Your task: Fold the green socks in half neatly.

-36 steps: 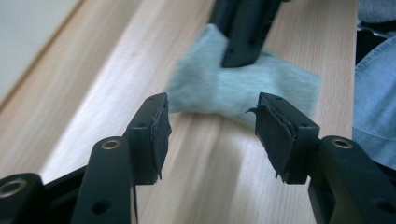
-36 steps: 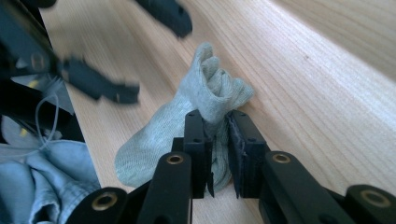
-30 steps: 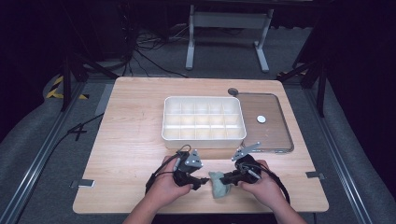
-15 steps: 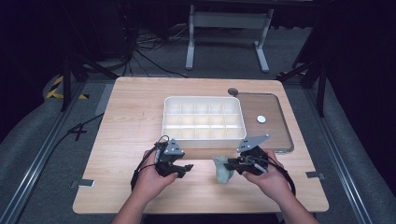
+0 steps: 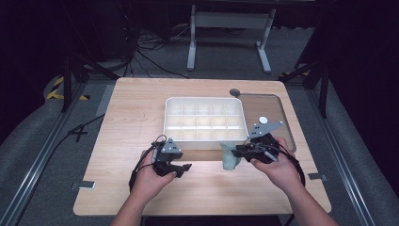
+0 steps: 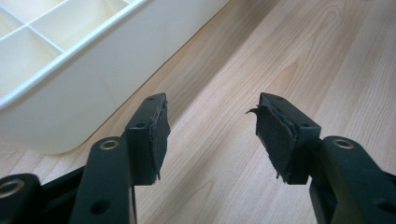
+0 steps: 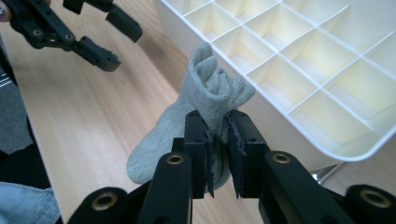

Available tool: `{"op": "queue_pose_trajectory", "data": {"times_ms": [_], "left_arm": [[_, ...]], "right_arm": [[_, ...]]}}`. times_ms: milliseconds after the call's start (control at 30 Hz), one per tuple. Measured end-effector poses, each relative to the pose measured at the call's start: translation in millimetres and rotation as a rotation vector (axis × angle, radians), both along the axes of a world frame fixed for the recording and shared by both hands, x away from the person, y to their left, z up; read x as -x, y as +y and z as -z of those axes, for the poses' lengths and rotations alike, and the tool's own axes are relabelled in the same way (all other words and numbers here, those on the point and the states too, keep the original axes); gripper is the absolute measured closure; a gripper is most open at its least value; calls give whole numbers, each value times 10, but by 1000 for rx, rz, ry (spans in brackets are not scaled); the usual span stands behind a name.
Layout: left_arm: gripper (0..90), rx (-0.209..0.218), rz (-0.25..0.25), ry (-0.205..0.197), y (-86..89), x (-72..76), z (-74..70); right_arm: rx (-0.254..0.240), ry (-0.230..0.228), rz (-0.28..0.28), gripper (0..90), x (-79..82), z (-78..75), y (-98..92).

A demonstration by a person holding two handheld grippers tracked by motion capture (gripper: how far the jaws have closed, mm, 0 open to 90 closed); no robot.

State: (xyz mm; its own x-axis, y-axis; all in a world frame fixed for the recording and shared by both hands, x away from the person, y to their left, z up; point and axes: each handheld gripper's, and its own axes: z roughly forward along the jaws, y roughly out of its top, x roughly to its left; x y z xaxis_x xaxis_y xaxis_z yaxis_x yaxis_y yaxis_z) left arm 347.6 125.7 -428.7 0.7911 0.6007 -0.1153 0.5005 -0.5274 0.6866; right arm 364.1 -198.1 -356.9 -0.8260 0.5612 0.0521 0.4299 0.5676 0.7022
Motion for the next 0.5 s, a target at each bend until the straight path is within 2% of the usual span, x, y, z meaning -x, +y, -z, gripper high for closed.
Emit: {"op": "queue_pose_trajectory", "data": {"times_ms": [167, 267, 367, 500], "left_arm": [[452, 3, 3, 2, -7, -19, 2], [451, 4, 1, 0, -4, -27, -3], [452, 6, 4, 2, -2, -37, -6], [454, 2, 5, 9, -15, -40, 2]], "right_arm": [[13, -25, 21, 784, -52, -48, -44], [26, -55, 31, 784, -95, -68, -72], [58, -83, 40, 784, -133, -88, -91], [50, -86, 50, 784, -167, -115, -115]]}}
